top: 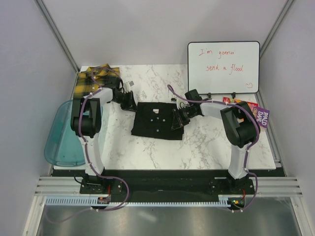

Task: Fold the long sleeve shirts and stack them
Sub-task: Fold the shirt, then neatly place the folded shirt to the corner

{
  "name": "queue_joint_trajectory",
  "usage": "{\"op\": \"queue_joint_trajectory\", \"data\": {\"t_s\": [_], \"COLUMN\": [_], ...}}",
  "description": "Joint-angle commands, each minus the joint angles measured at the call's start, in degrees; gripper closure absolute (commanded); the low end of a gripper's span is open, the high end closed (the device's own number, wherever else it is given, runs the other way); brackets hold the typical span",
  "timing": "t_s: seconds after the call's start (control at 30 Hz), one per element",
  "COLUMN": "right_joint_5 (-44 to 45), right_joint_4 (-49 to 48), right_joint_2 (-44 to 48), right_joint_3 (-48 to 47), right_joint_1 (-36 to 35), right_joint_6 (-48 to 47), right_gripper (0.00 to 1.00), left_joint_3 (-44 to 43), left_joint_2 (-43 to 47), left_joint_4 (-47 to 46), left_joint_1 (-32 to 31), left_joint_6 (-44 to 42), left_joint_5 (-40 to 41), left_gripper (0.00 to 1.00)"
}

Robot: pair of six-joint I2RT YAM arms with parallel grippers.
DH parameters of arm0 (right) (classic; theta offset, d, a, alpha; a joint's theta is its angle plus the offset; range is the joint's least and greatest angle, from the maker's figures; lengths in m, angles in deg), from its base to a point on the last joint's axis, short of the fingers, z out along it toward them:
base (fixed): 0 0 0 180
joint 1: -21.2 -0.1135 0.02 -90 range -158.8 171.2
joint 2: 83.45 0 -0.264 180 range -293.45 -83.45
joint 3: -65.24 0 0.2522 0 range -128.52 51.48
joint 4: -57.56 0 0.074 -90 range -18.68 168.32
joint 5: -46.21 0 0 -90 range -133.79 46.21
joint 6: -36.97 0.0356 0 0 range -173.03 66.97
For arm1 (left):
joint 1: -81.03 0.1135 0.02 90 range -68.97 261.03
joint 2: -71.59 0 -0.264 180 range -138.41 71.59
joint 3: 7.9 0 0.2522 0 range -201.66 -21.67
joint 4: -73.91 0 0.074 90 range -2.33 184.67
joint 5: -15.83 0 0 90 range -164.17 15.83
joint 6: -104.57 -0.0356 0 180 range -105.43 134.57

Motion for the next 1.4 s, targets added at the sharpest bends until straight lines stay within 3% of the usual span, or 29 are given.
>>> {"op": "queue_joint_trajectory", "data": {"t_s": [0.0,0.1,0.17,0.2,0.3,0.37,0.5,0.63,0.8,0.97,1.2,1.37], "right_joint_5": [6.7,6.9,6.2,5.7,1.3,-2.9,-8.6,-10.9,-10.8,-4.5,6.3,3.0], "right_joint_4": [4.0,4.7,5.4,6.1,6.3,5.8,2.6,-1.8,-2.7,2.8,13.3,20.4], "right_joint_2": [-0.3,0.6,1.8,2.5,7.2,11.2,14.9,13.3,5.5,-1.6,0.5,5.1], "right_joint_3": [-0.8,-1.8,-3.0,-3.4,-3.9,-2.7,1.4,6.6,6.9,5.3,-0.7,-6.5], "right_joint_1": [1.2,1.2,1.3,1.3,1.3,1.3,0.9,0.4,1.1,5.0,8.2,8.2], "right_joint_6": [-5.0,-5.9,-6.3,-6.2,-4.1,-1.9,5.1,8.8,6.7,-1.7,-12.9,-17.2], "right_gripper": [0.79,0.79,0.79,0.78,0.74,0.72,0.71,0.72,0.74,0.76,0.76,0.72], "left_joint_3": [-2.5,-1.4,0.2,0.9,6.5,12.4,23.9,31.0,31.4,31.2,32.1,28.6], "left_joint_2": [0.2,3.5,6.2,7.8,16.6,22.6,29.3,28.7,19.9,14.2,25.0,38.8], "left_joint_4": [-1.6,-4.5,-7.0,-7.3,-8.3,-8.5,-8.5,-9.2,-10.0,-10.8,-7.3,-6.0], "left_joint_1": [0.2,0.9,1.9,2.4,2.4,1.9,-0.7,-1.9,-0.5,2.4,-2.3,-2.0], "left_joint_6": [0.4,0.2,0.4,0.6,1.7,3.9,8.0,8.1,7.2,8.6,3.7,-1.4], "left_joint_5": [0.5,2.4,0.4,0.3,-11.9,-18.5,-26.3,-27.5,-18.1,-15.4,-17.7,-10.2], "left_gripper": [0.98,0.97,0.85,0.72,0.58,0.55,0.55,0.58,0.65,0.68,0.61,0.49]}}
